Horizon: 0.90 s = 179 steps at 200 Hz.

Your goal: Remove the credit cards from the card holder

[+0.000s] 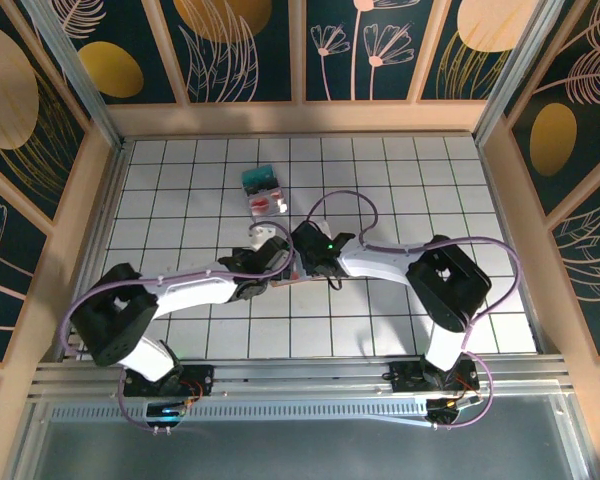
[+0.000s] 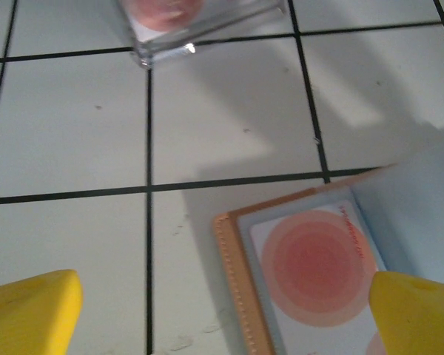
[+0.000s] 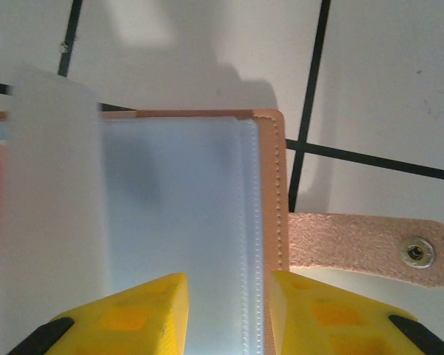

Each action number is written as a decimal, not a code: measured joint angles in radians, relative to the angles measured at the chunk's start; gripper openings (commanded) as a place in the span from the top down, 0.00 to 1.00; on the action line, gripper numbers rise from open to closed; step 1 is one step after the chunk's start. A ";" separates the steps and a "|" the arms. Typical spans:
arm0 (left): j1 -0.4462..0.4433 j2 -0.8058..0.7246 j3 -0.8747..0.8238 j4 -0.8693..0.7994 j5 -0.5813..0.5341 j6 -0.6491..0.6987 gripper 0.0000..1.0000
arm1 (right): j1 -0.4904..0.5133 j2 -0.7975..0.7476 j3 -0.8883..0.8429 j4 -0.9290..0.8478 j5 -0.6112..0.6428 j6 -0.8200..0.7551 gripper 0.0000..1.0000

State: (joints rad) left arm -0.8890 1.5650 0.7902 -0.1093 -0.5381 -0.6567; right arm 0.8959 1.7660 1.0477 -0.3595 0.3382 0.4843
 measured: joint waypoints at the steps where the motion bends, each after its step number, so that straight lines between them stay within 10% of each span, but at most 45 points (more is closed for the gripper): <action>1: -0.001 0.002 0.002 0.000 -0.001 0.000 0.01 | 0.000 -0.001 -0.001 0.001 0.000 0.000 0.65; 179: -0.041 0.359 0.300 -0.038 -0.027 0.043 0.01 | -0.195 -0.499 -0.241 0.095 0.000 0.097 0.48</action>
State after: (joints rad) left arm -0.9298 1.9240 1.0904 -0.1474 -0.5652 -0.6140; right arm 0.7010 1.2675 0.8066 -0.2642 0.3382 0.5808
